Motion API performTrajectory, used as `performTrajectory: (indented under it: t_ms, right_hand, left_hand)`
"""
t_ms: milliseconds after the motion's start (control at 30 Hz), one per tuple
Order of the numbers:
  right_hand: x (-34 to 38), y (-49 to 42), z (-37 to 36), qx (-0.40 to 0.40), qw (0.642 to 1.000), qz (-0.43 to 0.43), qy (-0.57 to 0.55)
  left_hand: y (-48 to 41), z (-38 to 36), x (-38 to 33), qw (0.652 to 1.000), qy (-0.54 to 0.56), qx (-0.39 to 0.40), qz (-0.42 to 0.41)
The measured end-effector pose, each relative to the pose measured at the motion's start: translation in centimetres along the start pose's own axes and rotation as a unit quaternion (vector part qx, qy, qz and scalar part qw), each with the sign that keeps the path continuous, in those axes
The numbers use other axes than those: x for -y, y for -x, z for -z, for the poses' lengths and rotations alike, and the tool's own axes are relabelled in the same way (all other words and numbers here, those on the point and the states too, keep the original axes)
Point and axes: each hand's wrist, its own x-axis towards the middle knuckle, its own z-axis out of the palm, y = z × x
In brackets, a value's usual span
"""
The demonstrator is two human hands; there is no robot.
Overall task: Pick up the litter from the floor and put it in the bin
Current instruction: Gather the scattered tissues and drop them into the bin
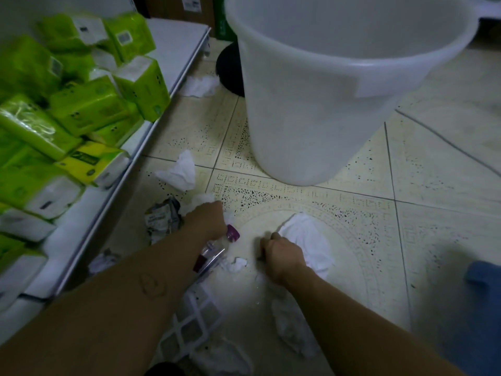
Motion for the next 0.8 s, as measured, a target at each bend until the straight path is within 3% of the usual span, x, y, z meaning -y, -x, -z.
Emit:
performTrajectory:
  t_ms: [300,433,533,667,800]
  right_hand:
    - [0.2,-2.3,2.5,0.091,0.991,-0.100,-0.013]
    - [-0.3,-2.3,3.8,0.059,0.986,-0.138,-0.075]
    - [-0.8,-1.7,4.5,0.032,0.980,-0.154,-0.121]
    - [-0.8,-1.0,4.5,0.046,0.978,-0.100,-0.178]
    - [0.4,0.1,2.8,0.054,0.999,-0.001,0.002]
  left_hand:
    - [0.6,2.0,-1.4,0.998,0.042,-0.017,-0.042]
    - [1.1,4.0,-2.8,0.995,0.075,-0.043,-0.043]
    - [2.0,6.1,-4.0,0.995,0.088,-0.017,-0.050]
    - [2.9,8.2,-4.8,0.987,0.150,0.014,-0.062]
    - [3.8,8.7,-5.2,0.975,0.208,-0.018,-0.081]
